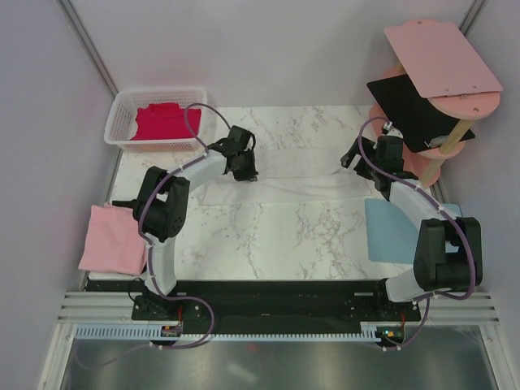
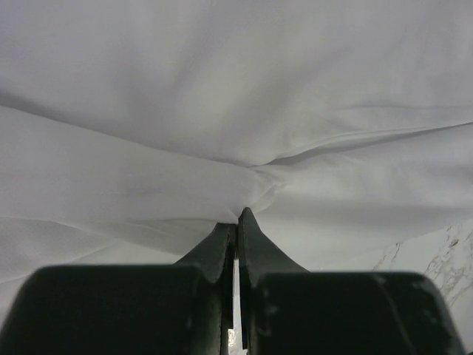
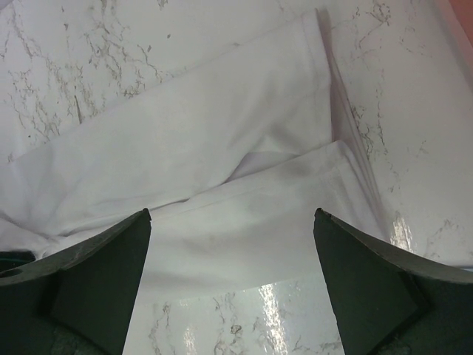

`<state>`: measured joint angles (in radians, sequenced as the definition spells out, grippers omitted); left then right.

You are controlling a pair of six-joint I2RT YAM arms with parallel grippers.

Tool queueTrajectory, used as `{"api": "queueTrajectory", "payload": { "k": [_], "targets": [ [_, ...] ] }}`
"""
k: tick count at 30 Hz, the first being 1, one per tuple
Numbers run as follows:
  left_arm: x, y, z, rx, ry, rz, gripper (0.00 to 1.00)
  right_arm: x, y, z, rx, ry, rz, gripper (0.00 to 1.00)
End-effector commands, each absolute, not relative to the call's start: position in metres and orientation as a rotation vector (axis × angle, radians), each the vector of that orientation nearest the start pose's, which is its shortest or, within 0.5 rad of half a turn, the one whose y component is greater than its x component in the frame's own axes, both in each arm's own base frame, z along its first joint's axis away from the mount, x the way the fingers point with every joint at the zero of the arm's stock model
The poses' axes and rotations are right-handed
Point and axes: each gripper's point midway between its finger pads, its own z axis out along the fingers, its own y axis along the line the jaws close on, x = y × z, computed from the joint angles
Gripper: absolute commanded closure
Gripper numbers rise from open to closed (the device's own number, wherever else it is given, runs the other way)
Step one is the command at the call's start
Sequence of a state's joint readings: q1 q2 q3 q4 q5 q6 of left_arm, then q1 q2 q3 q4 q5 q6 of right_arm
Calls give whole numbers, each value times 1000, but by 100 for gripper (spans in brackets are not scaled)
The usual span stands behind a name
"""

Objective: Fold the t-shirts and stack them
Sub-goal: Fold the other side of the tshirt into a rectangle

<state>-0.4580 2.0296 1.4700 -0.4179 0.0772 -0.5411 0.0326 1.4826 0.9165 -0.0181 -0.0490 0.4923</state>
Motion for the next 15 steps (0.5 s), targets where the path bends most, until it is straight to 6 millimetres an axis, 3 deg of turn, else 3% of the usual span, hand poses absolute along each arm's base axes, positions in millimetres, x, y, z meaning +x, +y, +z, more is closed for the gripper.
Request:
{"api": "queueTrajectory", "payload": {
  "k": [1, 4, 6, 8, 9, 10, 11, 12, 13, 14, 15],
  "targets": [
    [452, -249, 93, -97, 2459, -457, 98, 420, 45, 137, 431, 2098, 375, 2],
    [465, -250, 117, -95, 2397, -455, 98, 418, 45, 130, 432, 2115, 375, 2],
    [474, -252, 115, -78, 2396, -433, 98, 418, 46, 124, 436, 2129, 377, 2],
    [488, -253, 128, -71, 2383, -403, 97, 418, 47, 120, 427, 2142, 379, 2],
    [493, -254, 107, -67, 2425, -372, 90, 418, 47, 115, 424, 2154, 376, 2],
    [508, -260, 125, -60, 2387, -389, 54, 419, 47, 113, 423, 2159, 374, 2],
    [508, -257, 116, -65, 2430, -358, 37, 418, 48, 109, 417, 2171, 373, 2],
    [510, -255, 101, -75, 2466, -318, 25, 418, 48, 107, 411, 2179, 373, 2],
    [521, -255, 115, -93, 2432, -295, 12, 418, 49, 105, 408, 2184, 374, 2],
    [519, -250, 115, -108, 2444, -265, 1, 418, 51, 104, 400, 2189, 372, 2],
    [519, -248, 117, -117, 2438, -251, 0, 419, 51, 104, 391, 2189, 360, 2]
  ]
}}
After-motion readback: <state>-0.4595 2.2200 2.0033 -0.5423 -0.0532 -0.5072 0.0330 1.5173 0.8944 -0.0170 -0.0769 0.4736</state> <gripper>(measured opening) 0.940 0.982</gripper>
